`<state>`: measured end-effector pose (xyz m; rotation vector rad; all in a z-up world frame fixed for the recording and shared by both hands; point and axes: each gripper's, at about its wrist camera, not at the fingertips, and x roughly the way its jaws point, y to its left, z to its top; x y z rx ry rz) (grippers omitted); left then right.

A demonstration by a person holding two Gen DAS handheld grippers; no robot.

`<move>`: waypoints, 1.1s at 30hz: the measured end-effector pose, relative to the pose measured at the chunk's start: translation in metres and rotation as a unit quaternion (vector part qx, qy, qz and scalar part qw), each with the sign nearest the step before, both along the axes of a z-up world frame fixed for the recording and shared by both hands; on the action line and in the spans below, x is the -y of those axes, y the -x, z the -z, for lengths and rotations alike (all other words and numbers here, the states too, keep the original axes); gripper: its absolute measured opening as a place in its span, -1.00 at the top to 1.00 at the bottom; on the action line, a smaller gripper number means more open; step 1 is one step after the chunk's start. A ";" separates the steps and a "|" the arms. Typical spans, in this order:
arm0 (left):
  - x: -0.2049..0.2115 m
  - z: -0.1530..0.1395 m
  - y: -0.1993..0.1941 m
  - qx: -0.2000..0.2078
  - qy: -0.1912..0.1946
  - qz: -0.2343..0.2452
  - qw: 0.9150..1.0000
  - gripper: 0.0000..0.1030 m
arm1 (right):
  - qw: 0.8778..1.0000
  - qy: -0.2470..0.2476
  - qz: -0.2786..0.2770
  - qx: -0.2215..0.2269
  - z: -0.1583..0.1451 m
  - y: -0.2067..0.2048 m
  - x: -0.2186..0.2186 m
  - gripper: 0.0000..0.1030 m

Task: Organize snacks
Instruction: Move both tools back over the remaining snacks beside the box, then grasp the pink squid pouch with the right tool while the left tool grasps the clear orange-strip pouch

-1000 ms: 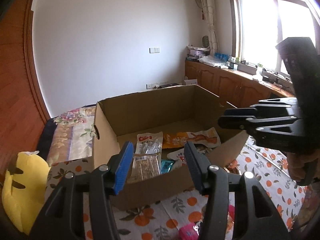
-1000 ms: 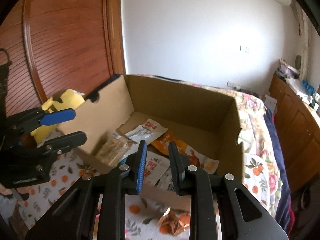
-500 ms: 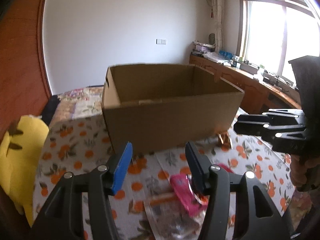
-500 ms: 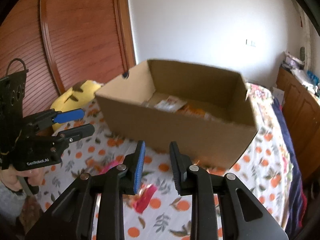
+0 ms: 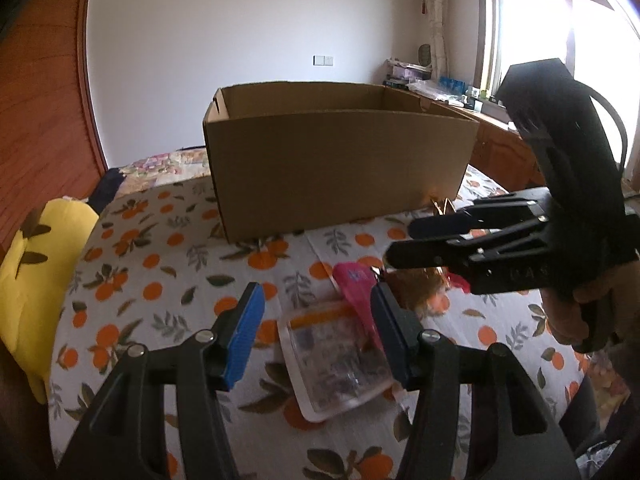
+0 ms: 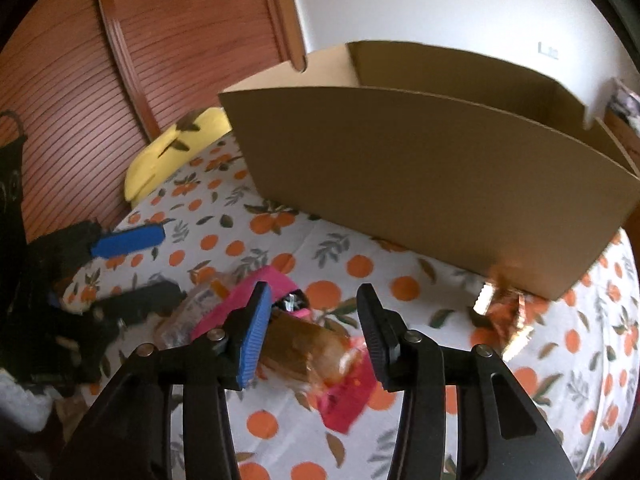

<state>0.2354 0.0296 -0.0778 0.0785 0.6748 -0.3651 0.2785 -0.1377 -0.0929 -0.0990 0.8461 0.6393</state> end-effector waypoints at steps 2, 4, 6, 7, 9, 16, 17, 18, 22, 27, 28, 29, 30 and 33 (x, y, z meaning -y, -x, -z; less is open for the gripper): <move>-0.001 0.004 0.003 -0.007 0.004 -0.003 1.000 -0.08 | 1.000 0.001 -0.008 -0.005 0.002 0.001 -0.001 0.08; -0.002 0.007 0.004 -0.012 0.006 -0.004 1.000 -0.08 | 1.000 0.001 -0.019 -0.020 0.006 0.002 -0.002 0.04; -0.003 0.009 0.007 -0.017 0.007 -0.006 1.000 -0.08 | 0.999 0.000 -0.022 -0.024 0.010 0.005 0.001 0.02; -0.003 0.010 0.008 -0.019 0.008 -0.007 1.000 -0.08 | 0.999 -0.003 -0.023 -0.026 0.011 0.006 0.003 0.01; -0.005 0.012 0.011 -0.022 0.010 -0.009 1.000 -0.08 | 0.999 -0.002 -0.025 -0.030 0.013 0.009 0.005 0.00; -0.006 0.012 0.023 -0.025 0.006 -0.013 1.000 -0.08 | 0.999 0.018 -0.019 -0.032 0.020 0.016 0.006 -0.03; -0.006 0.012 0.024 -0.026 0.006 -0.015 1.000 -0.08 | 0.999 0.018 -0.015 -0.031 0.020 0.015 0.006 -0.03; -0.006 0.012 0.024 -0.027 0.006 -0.015 0.999 -0.08 | 0.999 0.019 -0.010 -0.030 0.021 0.013 0.005 -0.03; -0.005 0.014 0.029 -0.034 0.008 -0.016 0.999 -0.08 | 0.999 0.038 -0.004 -0.029 0.029 0.013 0.000 0.02; -0.003 0.018 0.029 -0.041 0.004 -0.020 0.999 -0.08 | 0.999 0.043 0.014 -0.018 0.030 0.019 0.004 0.18; -0.003 0.018 0.029 -0.042 0.003 -0.022 0.999 -0.08 | 0.999 0.046 0.019 -0.014 0.030 0.021 0.005 0.20; -0.003 0.018 0.029 -0.044 0.003 -0.024 0.999 -0.08 | 0.998 0.051 0.024 -0.009 0.030 0.023 0.006 0.21; -0.003 0.018 0.028 -0.047 0.004 -0.026 0.999 -0.08 | 0.998 0.055 0.031 -0.003 0.029 0.027 0.008 0.21; -0.002 0.019 0.022 -0.056 0.006 -0.036 0.998 -0.11 | 0.997 0.050 0.054 0.013 0.024 0.041 0.019 0.22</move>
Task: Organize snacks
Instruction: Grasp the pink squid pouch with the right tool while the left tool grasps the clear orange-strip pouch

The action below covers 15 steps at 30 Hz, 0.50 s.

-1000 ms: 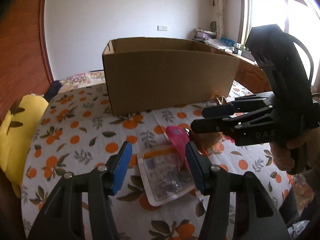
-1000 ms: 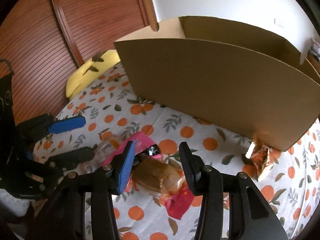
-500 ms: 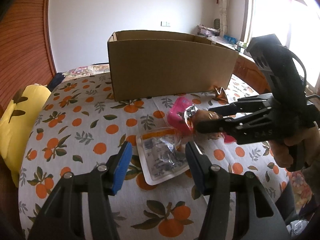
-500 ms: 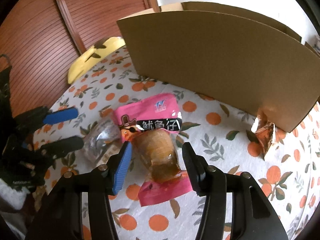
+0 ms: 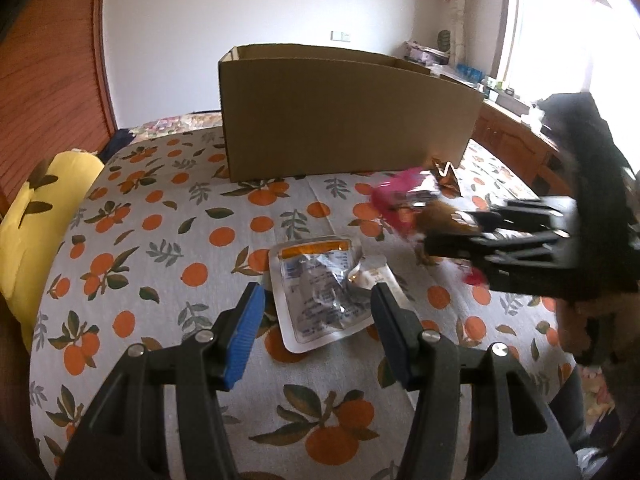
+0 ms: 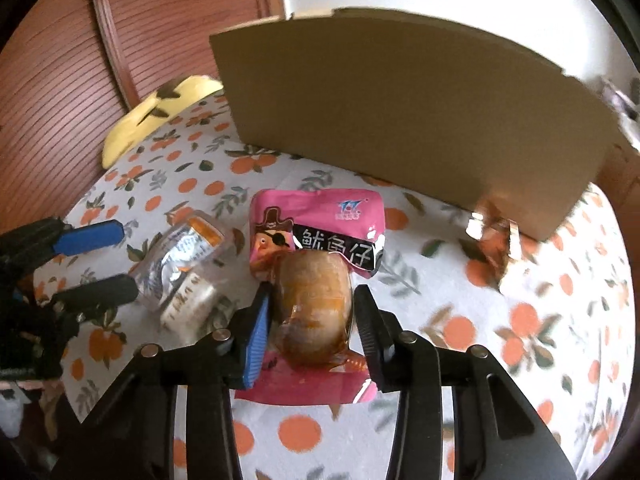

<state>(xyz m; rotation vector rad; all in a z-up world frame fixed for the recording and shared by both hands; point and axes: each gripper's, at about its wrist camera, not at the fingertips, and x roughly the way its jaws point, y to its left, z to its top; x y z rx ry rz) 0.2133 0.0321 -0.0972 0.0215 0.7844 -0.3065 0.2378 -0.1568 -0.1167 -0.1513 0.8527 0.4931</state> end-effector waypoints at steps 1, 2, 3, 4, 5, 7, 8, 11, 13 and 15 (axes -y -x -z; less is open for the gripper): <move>0.000 0.001 -0.002 -0.005 0.001 -0.005 1.000 -0.16 | 1.000 -0.005 0.006 0.005 -0.002 0.006 0.004 0.21; -0.001 0.001 -0.006 -0.011 0.005 -0.008 1.000 -0.16 | 1.000 -0.009 0.012 0.009 -0.004 0.013 0.009 0.21; -0.001 0.002 -0.007 -0.016 0.009 -0.009 1.000 -0.18 | 1.000 -0.011 0.016 0.011 -0.004 0.017 0.013 0.21; -0.001 0.003 -0.010 -0.024 0.015 -0.009 1.000 -0.22 | 1.000 -0.011 0.019 0.012 -0.004 0.021 0.015 0.21; -0.001 0.004 -0.013 -0.032 0.022 -0.009 0.999 -0.24 | 1.000 -0.011 0.021 0.012 -0.002 0.025 0.018 0.21; -0.001 0.005 -0.019 -0.044 0.032 -0.005 0.999 -0.29 | 1.000 -0.006 0.023 0.011 0.003 0.027 0.020 0.21; 0.001 0.005 -0.022 -0.046 0.031 -0.004 0.998 -0.30 | 1.000 -0.001 0.024 0.010 0.006 0.027 0.020 0.21; 0.007 0.006 -0.029 -0.051 0.008 -0.007 0.999 -0.33 | 1.000 -0.011 0.028 0.005 0.007 0.025 0.024 0.21; 0.009 0.010 -0.034 -0.057 -0.008 -0.012 0.998 -0.34 | 0.999 -0.011 0.030 0.004 0.008 0.024 0.025 0.21; 0.010 0.013 -0.038 -0.062 -0.014 -0.011 0.998 -0.35 | 0.999 -0.016 0.028 0.005 0.009 0.024 0.025 0.21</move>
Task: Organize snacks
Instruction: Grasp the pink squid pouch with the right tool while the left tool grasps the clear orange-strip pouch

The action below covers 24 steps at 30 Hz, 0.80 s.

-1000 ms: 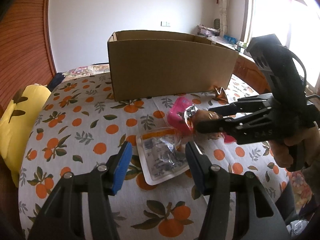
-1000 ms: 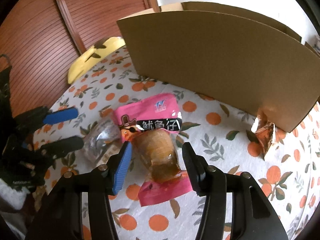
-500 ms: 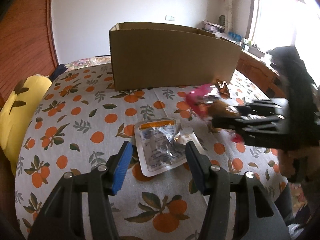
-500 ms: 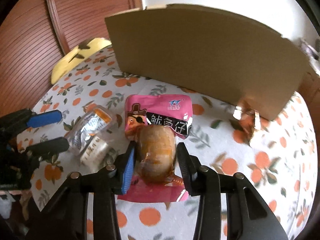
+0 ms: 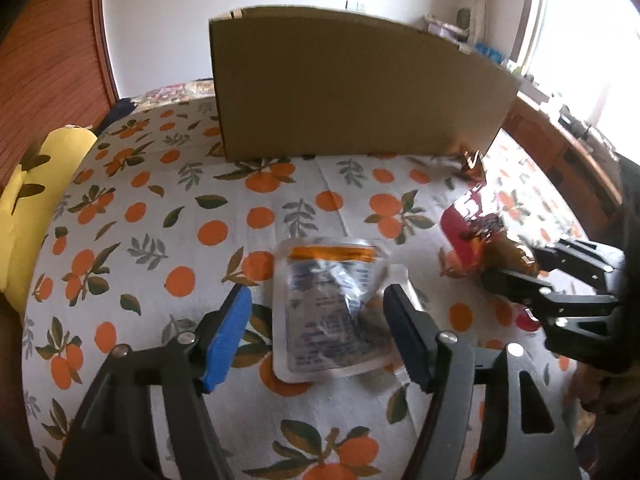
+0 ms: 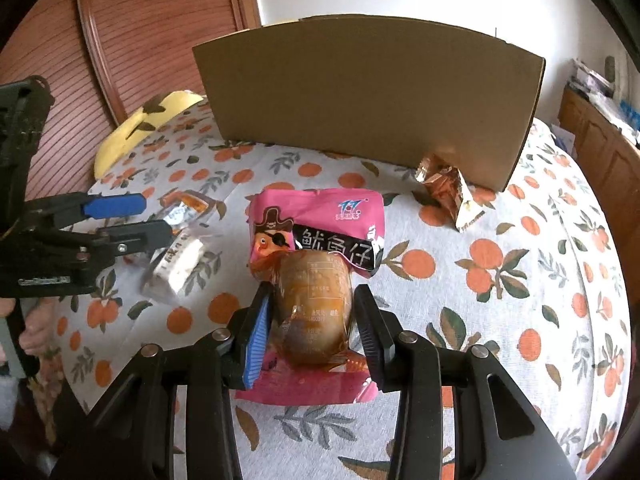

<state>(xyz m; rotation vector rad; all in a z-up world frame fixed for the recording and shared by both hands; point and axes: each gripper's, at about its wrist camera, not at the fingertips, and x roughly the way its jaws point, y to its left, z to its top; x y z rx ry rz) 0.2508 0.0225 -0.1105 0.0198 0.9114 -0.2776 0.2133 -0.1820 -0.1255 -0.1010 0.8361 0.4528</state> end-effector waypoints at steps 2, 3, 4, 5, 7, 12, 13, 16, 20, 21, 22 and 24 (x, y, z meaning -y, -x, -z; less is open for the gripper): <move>-0.001 0.000 -0.001 -0.001 -0.003 0.000 1.000 -0.36 | 1.000 -0.001 0.004 0.004 0.000 0.001 0.001 0.21; -0.001 0.000 -0.002 -0.003 -0.003 0.000 1.000 -0.36 | 1.000 -0.001 0.006 0.005 0.000 0.001 0.001 0.21; -0.001 0.000 -0.003 -0.005 -0.003 0.000 1.000 -0.36 | 1.000 0.000 0.005 0.006 0.000 0.002 0.001 0.21; -0.002 0.001 -0.004 -0.010 0.000 0.000 1.000 -0.36 | 1.000 0.001 0.004 0.007 0.000 0.002 0.001 0.21; -0.001 0.001 -0.006 -0.014 -0.001 0.003 1.000 -0.36 | 1.000 0.006 0.002 0.013 0.000 0.003 0.001 0.21; 0.001 0.001 -0.008 -0.020 -0.002 0.013 1.000 -0.37 | 1.000 0.005 0.002 0.018 -0.001 0.004 0.002 0.21; 0.001 0.001 -0.008 -0.024 0.000 0.015 1.000 -0.37 | 1.000 0.004 0.002 0.018 -0.001 0.004 0.002 0.21; -0.001 0.002 -0.006 -0.033 0.001 0.019 0.999 -0.37 | 1.000 -0.001 0.001 0.017 -0.001 0.005 0.002 0.21; -0.001 0.007 -0.005 -0.030 -0.028 0.020 0.999 -0.34 | 1.000 -0.003 -0.001 0.020 -0.002 0.006 0.002 0.21; 0.000 0.007 -0.005 -0.029 -0.034 0.021 0.999 -0.30 | 1.000 -0.004 -0.001 0.020 -0.002 0.006 0.003 0.21; 0.001 0.007 -0.005 -0.027 -0.038 0.022 0.999 -0.28 | 1.000 -0.004 -0.001 0.020 -0.002 0.006 0.003 0.21; 0.004 0.007 -0.009 -0.029 -0.045 0.025 0.998 -0.29 | 1.000 -0.005 -0.001 0.020 -0.002 0.006 0.003 0.20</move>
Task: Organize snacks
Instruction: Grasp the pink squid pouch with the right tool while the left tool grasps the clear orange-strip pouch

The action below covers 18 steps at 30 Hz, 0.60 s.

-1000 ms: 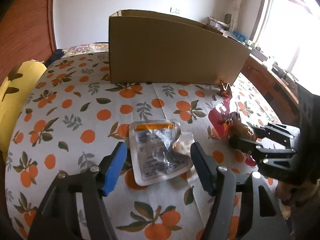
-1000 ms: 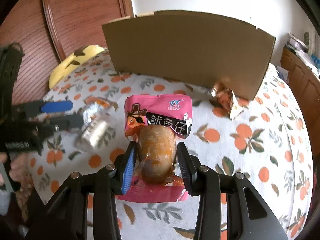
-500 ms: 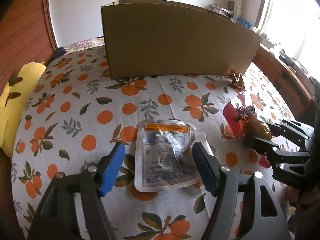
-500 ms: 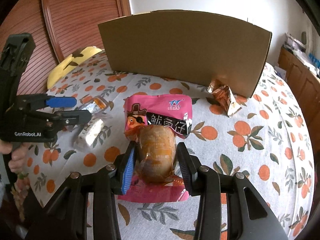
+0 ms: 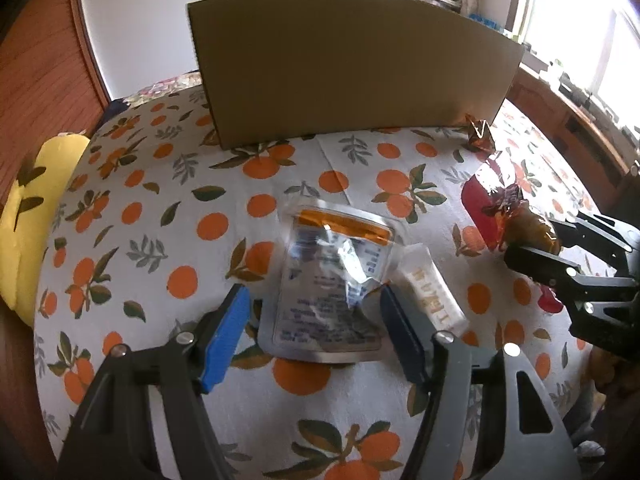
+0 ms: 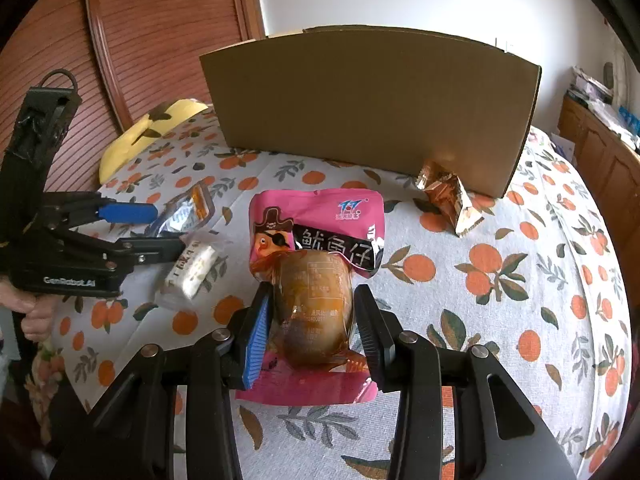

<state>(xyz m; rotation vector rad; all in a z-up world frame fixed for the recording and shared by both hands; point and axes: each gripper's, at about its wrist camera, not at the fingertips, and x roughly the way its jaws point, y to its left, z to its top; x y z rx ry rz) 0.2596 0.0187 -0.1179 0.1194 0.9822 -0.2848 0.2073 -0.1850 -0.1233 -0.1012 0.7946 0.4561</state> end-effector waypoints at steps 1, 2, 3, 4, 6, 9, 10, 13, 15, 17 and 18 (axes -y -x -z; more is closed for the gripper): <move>0.001 0.000 -0.003 -0.001 -0.002 0.000 1.000 -0.31 | 1.000 0.000 0.000 0.000 0.000 0.000 0.000 0.20; 0.002 0.000 -0.005 -0.002 -0.005 0.001 1.000 -0.32 | 1.000 0.000 0.000 0.000 0.000 0.000 0.000 0.20; 0.004 0.001 -0.007 -0.002 -0.010 0.002 1.000 -0.32 | 1.000 0.000 0.000 0.000 0.000 0.000 0.000 0.20; 0.005 0.001 -0.010 -0.001 -0.016 0.004 1.000 -0.35 | 1.000 0.000 0.000 0.000 0.000 0.000 0.001 0.20; 0.006 0.001 -0.014 -0.002 -0.017 0.005 1.000 -0.36 | 1.000 0.000 0.000 0.000 0.000 0.000 0.000 0.20; 0.005 0.001 -0.016 -0.001 -0.015 0.000 1.000 -0.36 | 1.000 0.000 -0.002 -0.001 0.000 0.000 0.000 0.20; 0.004 0.001 -0.016 0.000 -0.014 0.000 1.000 -0.31 | 1.000 0.000 -0.002 -0.001 0.000 0.000 0.001 0.20; 0.002 0.000 -0.015 0.006 -0.010 -0.003 1.000 -0.12 | 1.000 0.000 -0.002 -0.001 0.000 0.000 0.000 0.20; 0.003 0.000 -0.011 0.009 -0.013 0.005 1.000 -0.11 | 1.000 0.000 -0.002 -0.001 0.000 0.000 0.000 0.20; 0.005 0.000 -0.005 0.016 -0.019 0.010 1.000 -0.10 | 1.000 0.000 -0.002 -0.001 0.000 0.000 0.000 0.20; 0.006 -0.001 -0.002 0.019 -0.019 0.011 1.000 -0.10 | 1.000 0.000 -0.003 -0.001 0.000 0.001 0.000 0.20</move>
